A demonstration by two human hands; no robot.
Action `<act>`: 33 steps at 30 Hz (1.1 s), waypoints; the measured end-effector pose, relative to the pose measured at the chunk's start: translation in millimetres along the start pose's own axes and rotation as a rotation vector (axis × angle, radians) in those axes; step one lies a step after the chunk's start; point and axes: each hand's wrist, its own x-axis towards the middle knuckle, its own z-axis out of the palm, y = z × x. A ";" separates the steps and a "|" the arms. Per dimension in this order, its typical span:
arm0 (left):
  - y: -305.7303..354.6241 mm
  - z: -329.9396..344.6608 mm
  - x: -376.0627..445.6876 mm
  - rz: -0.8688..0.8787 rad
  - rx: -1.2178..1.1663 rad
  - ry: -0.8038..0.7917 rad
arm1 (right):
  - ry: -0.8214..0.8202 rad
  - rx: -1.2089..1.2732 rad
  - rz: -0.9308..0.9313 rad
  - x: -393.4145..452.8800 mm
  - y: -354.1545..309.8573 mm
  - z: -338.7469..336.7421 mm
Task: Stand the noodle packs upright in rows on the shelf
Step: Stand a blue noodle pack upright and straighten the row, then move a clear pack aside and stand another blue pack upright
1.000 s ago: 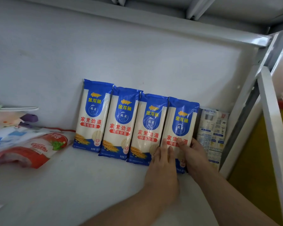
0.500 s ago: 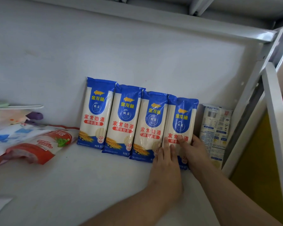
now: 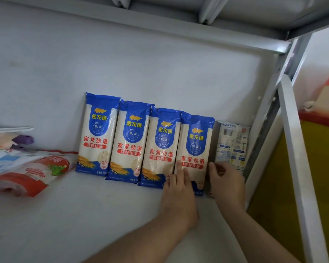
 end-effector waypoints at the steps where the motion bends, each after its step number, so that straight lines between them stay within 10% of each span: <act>1: 0.0 -1.1 -0.7 -0.003 0.016 -0.009 | 0.068 0.031 0.012 3.0 4.9 -7.4; 5: -0.6 -2.2 -1.1 -0.003 0.029 -0.027 | 0.209 0.211 0.226 21.5 22.8 -34.4; 9: -1.7 -2.6 0.0 0.004 0.063 -0.044 | 0.009 0.400 0.440 24.7 35.4 -41.7; 33: -13.1 -8.3 -15.1 0.078 0.031 -0.101 | -0.166 0.439 0.435 11.4 27.2 -41.4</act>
